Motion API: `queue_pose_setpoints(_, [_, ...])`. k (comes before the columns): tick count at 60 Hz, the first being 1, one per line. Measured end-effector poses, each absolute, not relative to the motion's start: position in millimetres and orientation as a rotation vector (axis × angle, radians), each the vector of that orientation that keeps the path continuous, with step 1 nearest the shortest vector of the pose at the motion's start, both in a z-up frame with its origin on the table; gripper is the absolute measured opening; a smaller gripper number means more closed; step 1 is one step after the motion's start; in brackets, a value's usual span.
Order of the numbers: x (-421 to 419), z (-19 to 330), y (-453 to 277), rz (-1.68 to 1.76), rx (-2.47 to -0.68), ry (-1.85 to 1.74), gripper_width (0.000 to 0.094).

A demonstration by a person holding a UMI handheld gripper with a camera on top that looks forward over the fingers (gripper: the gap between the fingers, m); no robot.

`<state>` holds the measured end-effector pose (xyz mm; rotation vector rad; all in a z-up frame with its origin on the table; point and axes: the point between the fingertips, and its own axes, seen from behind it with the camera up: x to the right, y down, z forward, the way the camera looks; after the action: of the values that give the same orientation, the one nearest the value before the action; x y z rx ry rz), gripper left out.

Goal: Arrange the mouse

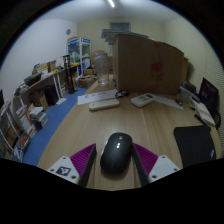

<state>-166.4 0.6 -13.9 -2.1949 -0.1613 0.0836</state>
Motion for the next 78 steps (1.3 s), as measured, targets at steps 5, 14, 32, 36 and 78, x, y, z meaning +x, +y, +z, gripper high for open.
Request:
queue_pose_setpoints(5, [-165, -14, 4, 0.079, -2.184, -0.132, 0.0525])
queue_pose_setpoints(14, [-165, -16, 3, 0.096, -2.237, -0.139, 0.0422])
queue_pose_setpoints(32, [-157, 90, -3, 0.235, -2.119, -0.319, 0.0342])
queue_pose_setpoints(36, [-120, 153, 14, 0.237, -2.021, -0.269, 0.0342])
queue_pose_setpoints(78, [156, -7, 0, -0.012, -2.262, 0.044, 0.0501])
